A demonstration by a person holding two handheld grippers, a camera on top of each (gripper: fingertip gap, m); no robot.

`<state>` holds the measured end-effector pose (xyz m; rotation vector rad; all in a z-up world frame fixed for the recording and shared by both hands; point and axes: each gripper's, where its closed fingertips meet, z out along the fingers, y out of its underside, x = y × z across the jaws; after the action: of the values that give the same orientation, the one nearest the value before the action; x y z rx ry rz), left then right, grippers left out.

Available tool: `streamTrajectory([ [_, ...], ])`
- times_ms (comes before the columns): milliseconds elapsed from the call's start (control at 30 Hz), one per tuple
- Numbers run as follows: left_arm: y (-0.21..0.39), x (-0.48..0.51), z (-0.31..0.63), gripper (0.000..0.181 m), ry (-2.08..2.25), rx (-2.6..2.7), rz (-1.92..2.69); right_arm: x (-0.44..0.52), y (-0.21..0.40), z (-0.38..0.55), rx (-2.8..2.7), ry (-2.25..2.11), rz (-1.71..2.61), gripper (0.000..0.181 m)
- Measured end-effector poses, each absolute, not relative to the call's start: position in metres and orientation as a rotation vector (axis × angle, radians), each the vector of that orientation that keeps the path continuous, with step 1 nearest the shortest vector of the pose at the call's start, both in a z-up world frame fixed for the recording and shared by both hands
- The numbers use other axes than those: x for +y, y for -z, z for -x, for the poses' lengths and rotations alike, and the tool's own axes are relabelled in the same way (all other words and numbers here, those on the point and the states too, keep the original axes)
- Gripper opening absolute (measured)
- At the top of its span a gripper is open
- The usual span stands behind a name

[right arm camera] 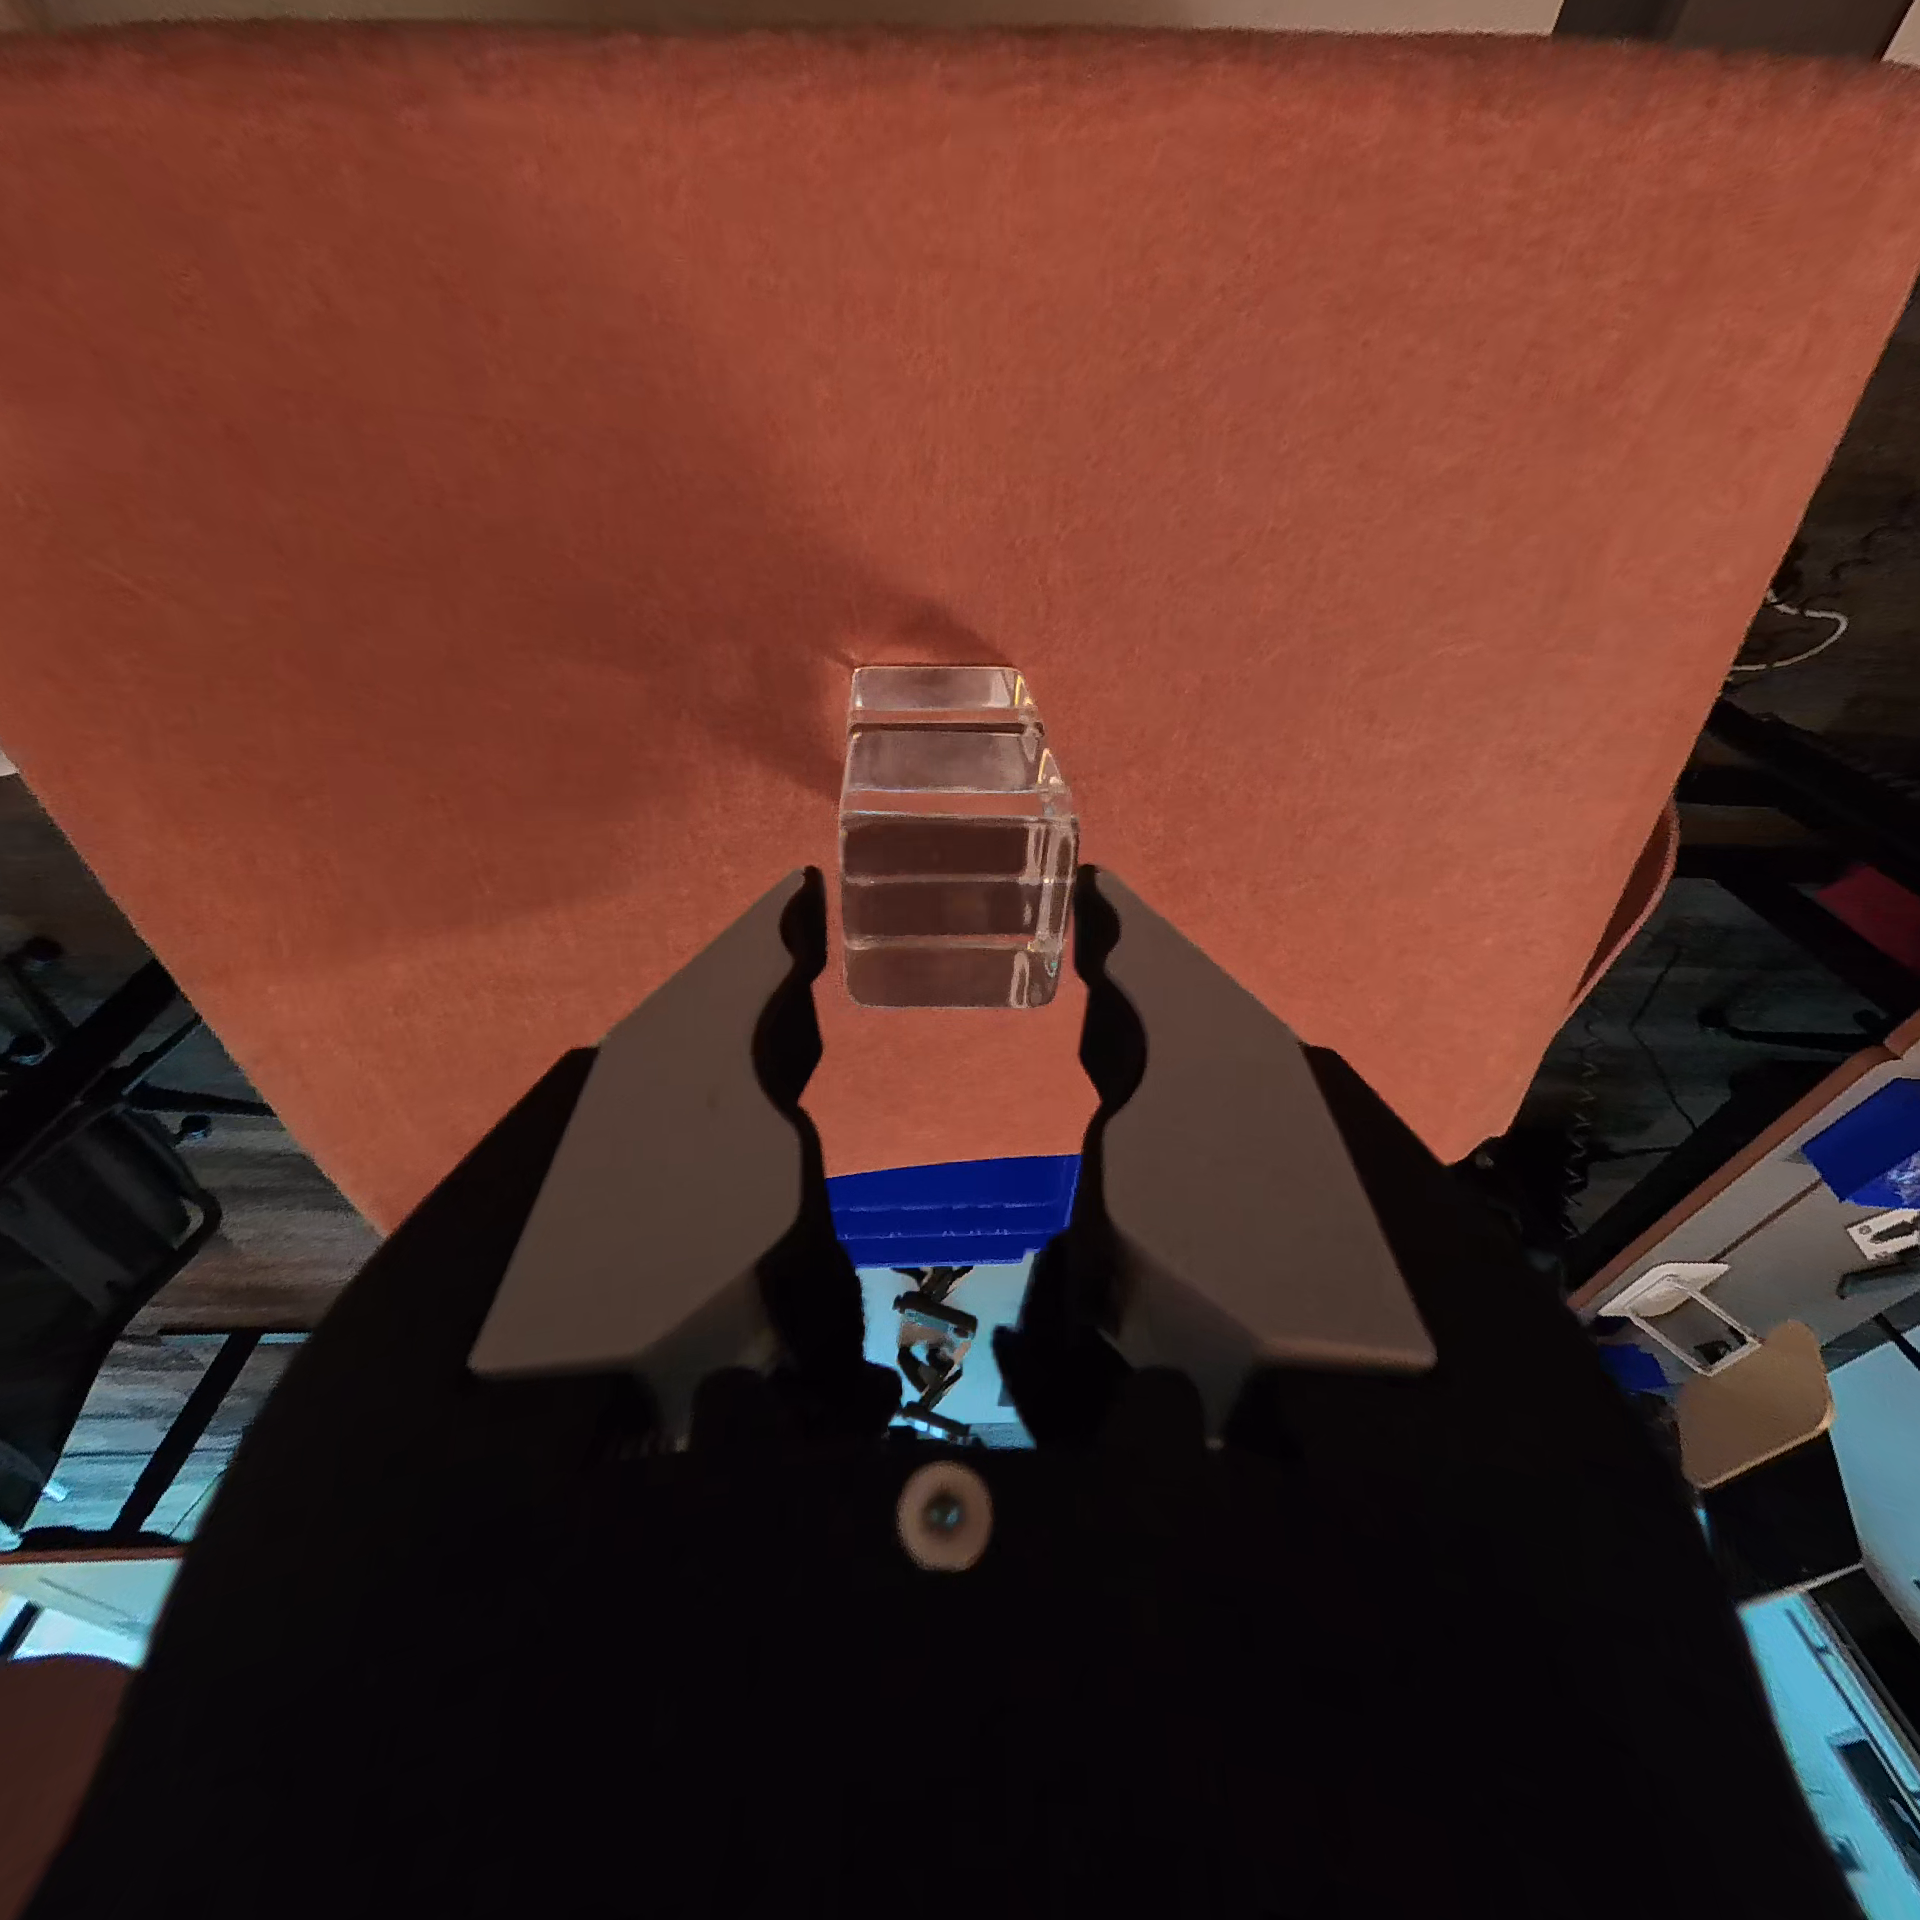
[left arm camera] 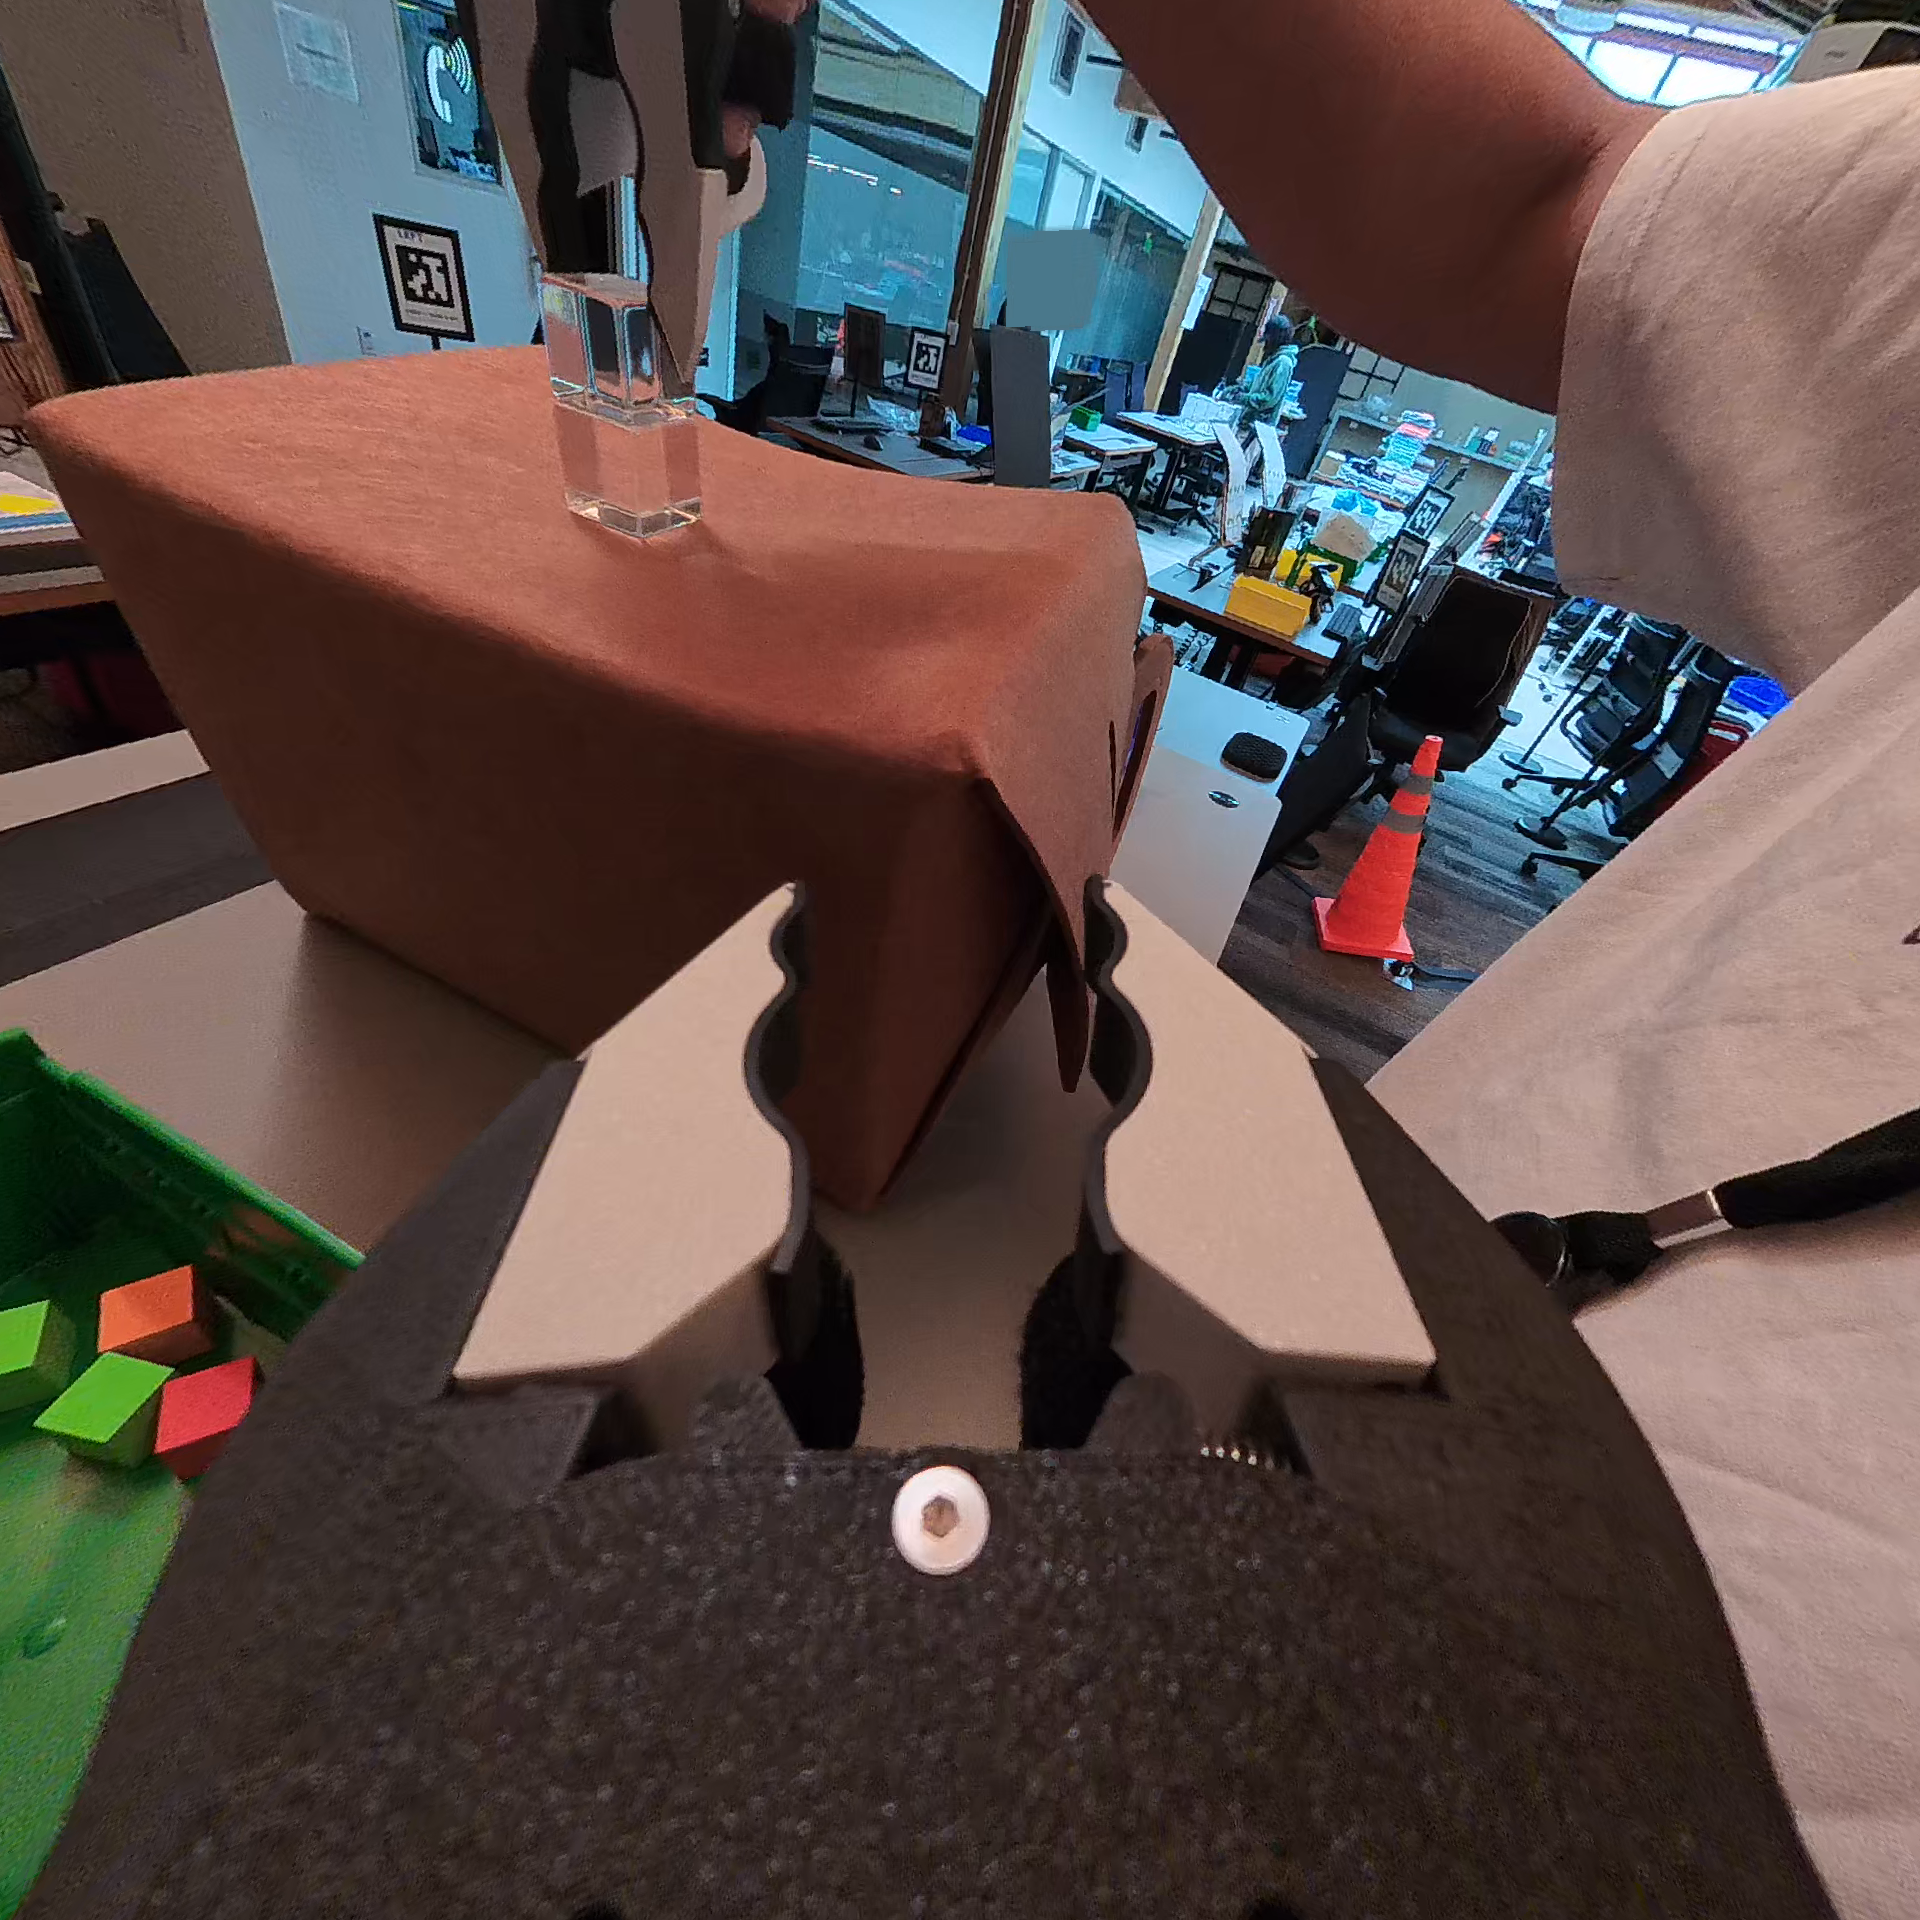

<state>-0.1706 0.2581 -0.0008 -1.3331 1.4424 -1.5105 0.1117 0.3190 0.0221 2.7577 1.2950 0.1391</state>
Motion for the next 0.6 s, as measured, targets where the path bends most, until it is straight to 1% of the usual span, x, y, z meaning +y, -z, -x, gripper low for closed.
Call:
streamTrajectory([
  [33, 0.001, 0.258, 0.170, 0.053, 1.511, 1.444, 1.334, 0.320, -0.023, -0.112, 1.304, -0.152, -2.761, 0.051],
  [200, 0.004, 0.259, 0.170, 0.053, 1.495, 1.447, 1.344, 0.321, -0.029, -0.113, 1.344, -0.196, -2.794, 0.054],
  [333, 0.026, 0.289, 0.182, 0.053, 1.311, 1.482, 1.462, 0.319, -0.053, -0.109, 1.341, -0.183, -3.019, 0.056],
  [467, 0.090, 0.365, 0.230, 0.053, 0.850, 1.649, 1.745, 0.284, -0.091, -0.067, 1.390, 0.112, -3.464, 0.058],
  [533, 0.129, 0.406, 0.259, 0.054, 0.532, 1.750, 1.861, 0.246, -0.101, -0.039, 1.450, 0.349, -3.648, 0.066],
  [600, 0.161, 0.430, 0.277, 0.054, 0.339, 1.837, 1.950, 0.204, -0.104, -0.014, 1.427, 0.630, -3.808, 0.074],
])
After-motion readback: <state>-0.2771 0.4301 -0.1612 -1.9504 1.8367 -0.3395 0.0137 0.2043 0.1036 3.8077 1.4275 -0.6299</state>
